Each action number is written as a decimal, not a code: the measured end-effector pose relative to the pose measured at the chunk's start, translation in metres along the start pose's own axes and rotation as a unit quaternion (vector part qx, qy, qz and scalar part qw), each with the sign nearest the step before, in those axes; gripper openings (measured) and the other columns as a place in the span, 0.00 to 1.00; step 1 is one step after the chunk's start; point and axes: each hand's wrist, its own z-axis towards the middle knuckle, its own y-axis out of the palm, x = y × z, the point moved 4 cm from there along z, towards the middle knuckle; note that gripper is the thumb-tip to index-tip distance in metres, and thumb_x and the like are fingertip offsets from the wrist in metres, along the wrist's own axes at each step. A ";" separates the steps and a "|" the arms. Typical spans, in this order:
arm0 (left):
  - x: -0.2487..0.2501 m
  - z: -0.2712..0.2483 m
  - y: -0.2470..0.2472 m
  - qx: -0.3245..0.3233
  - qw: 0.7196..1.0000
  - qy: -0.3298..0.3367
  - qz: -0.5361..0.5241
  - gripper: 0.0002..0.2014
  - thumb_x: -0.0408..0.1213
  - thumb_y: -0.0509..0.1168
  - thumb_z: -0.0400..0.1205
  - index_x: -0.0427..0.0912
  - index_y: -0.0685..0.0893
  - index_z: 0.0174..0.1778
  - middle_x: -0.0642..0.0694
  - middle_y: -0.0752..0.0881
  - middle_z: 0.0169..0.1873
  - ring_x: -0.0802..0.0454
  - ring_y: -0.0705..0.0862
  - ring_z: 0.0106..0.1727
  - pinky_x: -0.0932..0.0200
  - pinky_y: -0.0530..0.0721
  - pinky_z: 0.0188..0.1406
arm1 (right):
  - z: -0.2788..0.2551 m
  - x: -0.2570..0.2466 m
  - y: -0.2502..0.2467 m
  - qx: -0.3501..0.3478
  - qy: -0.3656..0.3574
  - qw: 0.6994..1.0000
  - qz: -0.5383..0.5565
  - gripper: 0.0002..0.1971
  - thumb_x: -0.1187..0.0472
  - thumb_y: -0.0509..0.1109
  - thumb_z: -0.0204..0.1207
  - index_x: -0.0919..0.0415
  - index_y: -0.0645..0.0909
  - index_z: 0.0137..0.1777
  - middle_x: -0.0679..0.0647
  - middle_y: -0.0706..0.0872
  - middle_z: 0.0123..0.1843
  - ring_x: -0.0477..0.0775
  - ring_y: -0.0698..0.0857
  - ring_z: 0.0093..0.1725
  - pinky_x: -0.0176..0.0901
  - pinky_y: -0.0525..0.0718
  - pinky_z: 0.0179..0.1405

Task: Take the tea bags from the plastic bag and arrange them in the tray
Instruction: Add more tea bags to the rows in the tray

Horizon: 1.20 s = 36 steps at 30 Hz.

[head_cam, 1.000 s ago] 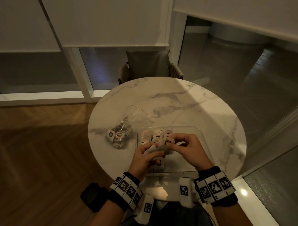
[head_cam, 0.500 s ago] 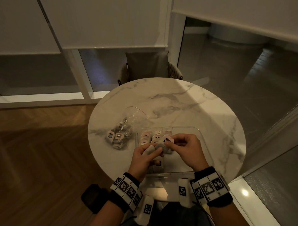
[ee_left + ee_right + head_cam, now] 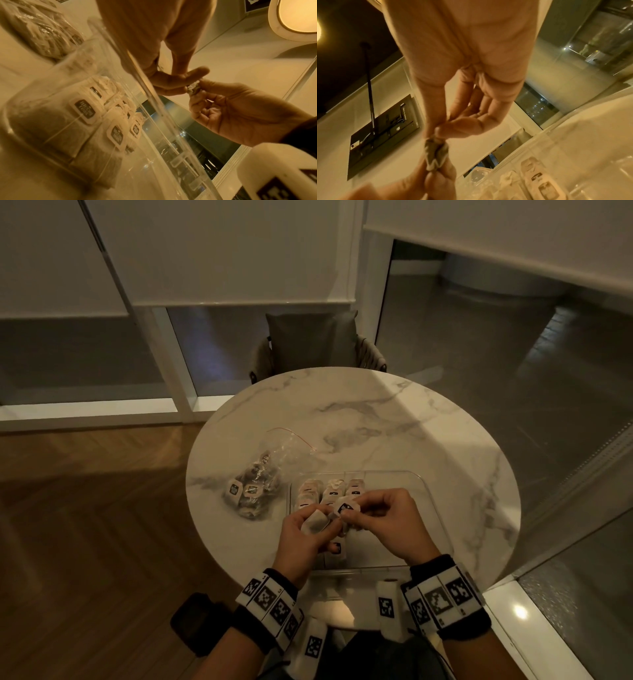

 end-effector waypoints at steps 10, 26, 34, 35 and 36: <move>0.001 0.000 0.000 0.002 1.000 -0.002 -0.004 0.06 0.23 0.70 0.79 0.33 0.86 0.50 0.41 0.88 0.34 0.58 0.84 0.27 0.69 0.78 0.22 | 0.002 0.003 -0.015 0.061 0.002 0.998 0.026 0.07 0.69 0.81 0.67 0.68 0.91 0.45 0.59 0.92 0.37 0.47 0.87 0.32 0.32 0.82 0.31; 0.001 0.001 0.001 -0.027 1.000 -0.010 -0.013 0.13 0.39 0.62 0.86 0.36 0.87 0.59 0.44 0.88 0.38 0.56 0.82 0.31 0.66 0.77 0.23 | 0.009 0.009 -0.017 0.077 0.018 0.996 -0.041 0.09 0.68 0.82 0.68 0.63 0.91 0.47 0.61 0.91 0.36 0.53 0.87 0.34 0.36 0.84 0.32; -0.001 0.002 0.001 0.041 0.999 -0.016 -0.014 0.10 0.36 0.63 0.86 0.36 0.82 0.61 0.39 0.86 0.41 0.53 0.84 0.32 0.65 0.78 0.22 | 0.030 -0.030 -0.016 0.004 -0.029 0.980 -0.195 0.02 0.61 0.80 0.71 0.56 0.90 0.42 0.49 0.91 0.36 0.45 0.88 0.35 0.31 0.84 0.35; -0.001 0.002 0.001 0.060 0.998 -0.016 -0.029 0.11 0.37 0.62 0.87 0.37 0.81 0.62 0.40 0.86 0.41 0.52 0.85 0.33 0.65 0.79 0.23 | 0.039 -0.036 -0.018 -0.002 -0.038 0.971 -0.236 0.01 0.61 0.79 0.72 0.56 0.90 0.41 0.48 0.90 0.36 0.44 0.87 0.34 0.30 0.83 0.34; -0.002 0.003 -0.001 0.079 0.996 -0.017 -0.047 0.10 0.37 0.61 0.88 0.38 0.78 0.63 0.39 0.86 0.42 0.50 0.86 0.34 0.64 0.79 0.23 | 0.048 -0.040 -0.019 -0.017 -0.043 0.960 -0.276 0.01 0.61 0.79 0.71 0.56 0.90 0.41 0.47 0.90 0.35 0.43 0.86 0.33 0.30 0.82 0.34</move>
